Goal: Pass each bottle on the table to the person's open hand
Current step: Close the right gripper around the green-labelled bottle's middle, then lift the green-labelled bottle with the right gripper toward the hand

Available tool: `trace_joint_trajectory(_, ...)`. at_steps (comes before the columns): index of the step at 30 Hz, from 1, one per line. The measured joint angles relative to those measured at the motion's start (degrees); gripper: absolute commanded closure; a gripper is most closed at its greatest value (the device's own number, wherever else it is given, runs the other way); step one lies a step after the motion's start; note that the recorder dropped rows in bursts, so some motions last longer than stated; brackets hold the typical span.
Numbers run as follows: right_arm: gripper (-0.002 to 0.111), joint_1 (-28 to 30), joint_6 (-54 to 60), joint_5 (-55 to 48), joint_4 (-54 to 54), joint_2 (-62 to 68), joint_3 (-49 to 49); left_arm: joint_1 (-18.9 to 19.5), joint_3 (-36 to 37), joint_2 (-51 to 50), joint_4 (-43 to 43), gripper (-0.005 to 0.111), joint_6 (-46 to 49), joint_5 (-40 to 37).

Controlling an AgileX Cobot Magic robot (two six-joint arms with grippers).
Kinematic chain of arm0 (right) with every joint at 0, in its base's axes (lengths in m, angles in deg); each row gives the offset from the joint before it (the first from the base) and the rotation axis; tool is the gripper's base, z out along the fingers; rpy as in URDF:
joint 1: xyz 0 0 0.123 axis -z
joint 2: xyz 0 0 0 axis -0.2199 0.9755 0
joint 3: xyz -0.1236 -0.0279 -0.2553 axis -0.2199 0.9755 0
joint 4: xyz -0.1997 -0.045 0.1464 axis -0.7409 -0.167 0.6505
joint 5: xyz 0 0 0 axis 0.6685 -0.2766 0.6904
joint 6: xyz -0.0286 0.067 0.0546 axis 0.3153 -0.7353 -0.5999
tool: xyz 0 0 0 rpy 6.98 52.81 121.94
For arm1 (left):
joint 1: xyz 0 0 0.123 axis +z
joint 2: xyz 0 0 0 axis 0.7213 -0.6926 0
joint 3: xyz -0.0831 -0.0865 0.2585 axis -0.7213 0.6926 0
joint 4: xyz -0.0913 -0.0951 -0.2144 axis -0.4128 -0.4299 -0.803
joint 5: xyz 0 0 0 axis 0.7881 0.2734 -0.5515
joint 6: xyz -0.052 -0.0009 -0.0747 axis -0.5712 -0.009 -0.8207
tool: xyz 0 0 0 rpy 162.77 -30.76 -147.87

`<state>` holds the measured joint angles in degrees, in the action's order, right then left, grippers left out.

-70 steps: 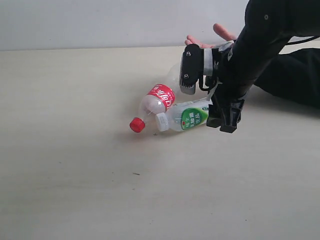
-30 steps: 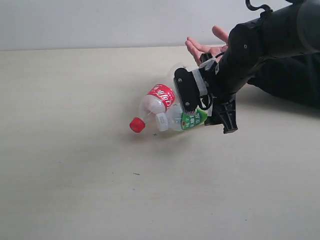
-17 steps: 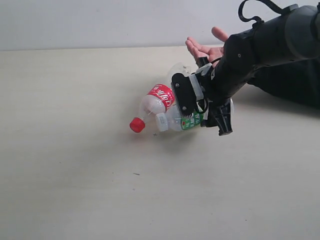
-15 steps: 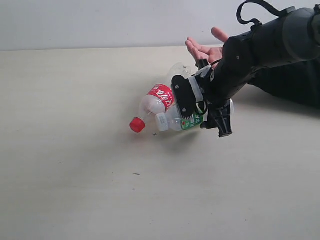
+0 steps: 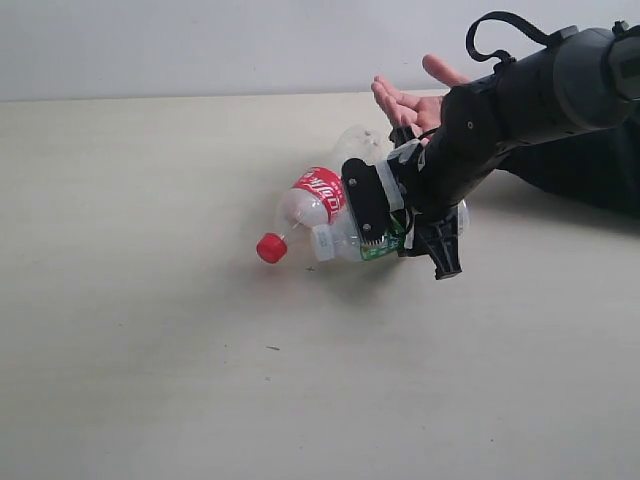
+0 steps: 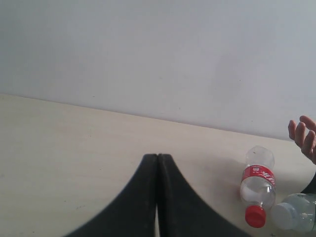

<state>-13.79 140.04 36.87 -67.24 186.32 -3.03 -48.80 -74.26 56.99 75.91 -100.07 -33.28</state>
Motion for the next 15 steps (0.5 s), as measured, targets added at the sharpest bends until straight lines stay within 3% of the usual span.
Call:
trace_joint_trajectory(8, 0.106, 0.0, -1.0, -0.6, 2.6, 0.0, 0.0, 0.0, 0.0, 0.0, 0.0, 0.107, 0.0, 0.0)
trace_joint_trajectory(15, 0.108, 0.0, -1.0, -8.0, 2.6, -1.5, 0.0, 0.0, 0.0, 0.0, 0.0, 0.107, 0.0, 0.0)
